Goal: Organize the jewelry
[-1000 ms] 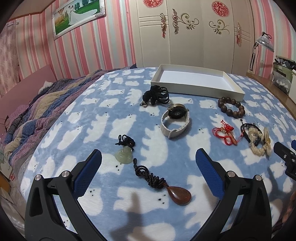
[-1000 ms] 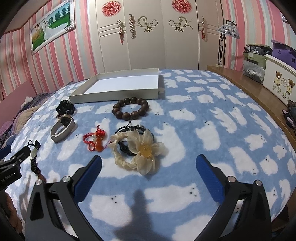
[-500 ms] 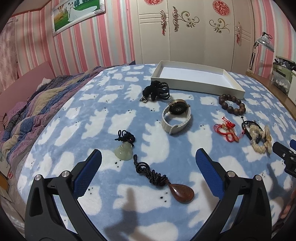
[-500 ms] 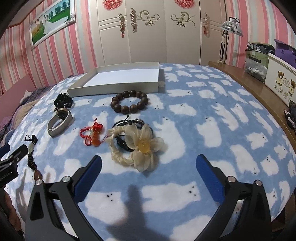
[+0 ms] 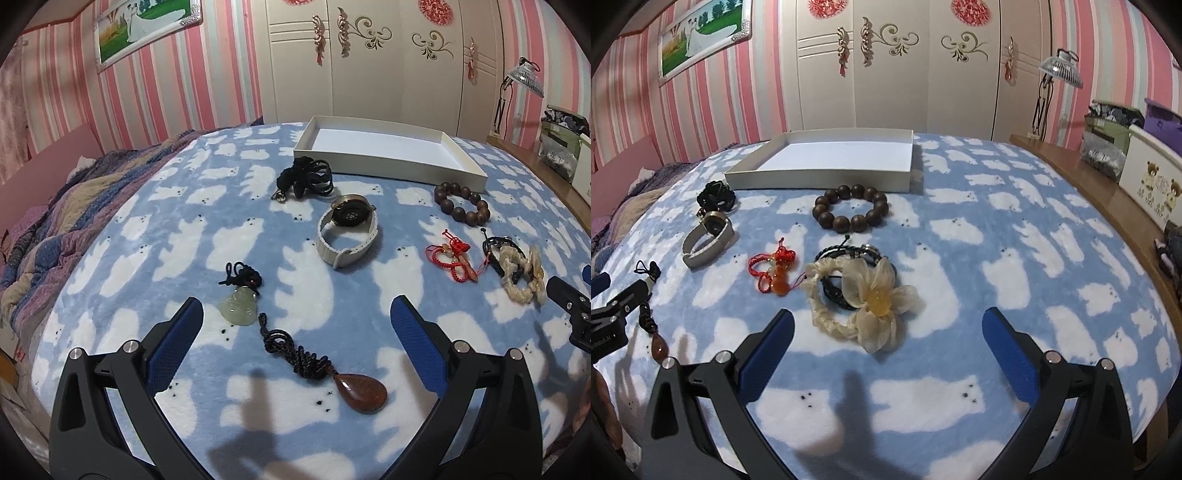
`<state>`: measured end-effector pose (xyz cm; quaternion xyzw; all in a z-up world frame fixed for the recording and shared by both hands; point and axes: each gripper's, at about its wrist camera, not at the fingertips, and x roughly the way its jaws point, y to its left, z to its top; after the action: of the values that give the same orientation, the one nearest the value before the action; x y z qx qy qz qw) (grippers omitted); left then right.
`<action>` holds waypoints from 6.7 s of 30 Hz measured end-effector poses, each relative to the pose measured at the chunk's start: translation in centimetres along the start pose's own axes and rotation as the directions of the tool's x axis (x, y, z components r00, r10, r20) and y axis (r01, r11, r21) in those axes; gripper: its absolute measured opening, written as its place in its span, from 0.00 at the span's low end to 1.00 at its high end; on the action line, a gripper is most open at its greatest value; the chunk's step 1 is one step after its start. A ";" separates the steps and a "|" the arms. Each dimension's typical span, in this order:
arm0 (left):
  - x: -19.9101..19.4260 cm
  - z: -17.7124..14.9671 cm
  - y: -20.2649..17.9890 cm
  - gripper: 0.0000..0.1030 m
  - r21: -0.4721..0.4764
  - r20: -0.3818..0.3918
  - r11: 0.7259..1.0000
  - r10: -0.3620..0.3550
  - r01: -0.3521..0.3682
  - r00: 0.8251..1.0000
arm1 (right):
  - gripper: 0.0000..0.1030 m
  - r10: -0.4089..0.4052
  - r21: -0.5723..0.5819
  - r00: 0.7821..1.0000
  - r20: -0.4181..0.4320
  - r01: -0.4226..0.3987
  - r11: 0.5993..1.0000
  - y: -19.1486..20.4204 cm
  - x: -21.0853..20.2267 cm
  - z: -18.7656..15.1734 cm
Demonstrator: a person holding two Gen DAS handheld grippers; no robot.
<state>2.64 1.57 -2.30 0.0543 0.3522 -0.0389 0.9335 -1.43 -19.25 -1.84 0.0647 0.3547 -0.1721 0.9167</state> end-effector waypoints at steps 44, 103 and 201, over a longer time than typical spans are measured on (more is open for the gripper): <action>1.1 1.2 1.1 0.97 0.026 -0.084 0.999 -0.031 0.033 0.996 | 0.98 0.074 -0.089 0.995 -0.071 -0.080 0.993 0.0 1.8 1.1; 13.3 13.4 5.8 0.94 0.058 -0.113 0.993 -0.092 0.099 0.989 | 0.98 -0.031 -0.059 0.995 -0.100 0.025 0.998 1.9 12.4 13.1; 19.3 13.9 2.9 0.40 0.219 -0.230 0.924 -0.264 0.314 0.937 | 0.54 -0.010 -0.056 0.952 -0.307 -0.007 0.998 1.3 19.5 12.5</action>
<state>26.52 1.94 -4.52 0.1234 0.4390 -0.2156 0.8634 20.31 -26.30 -5.66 0.0645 0.4978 -0.1505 0.8517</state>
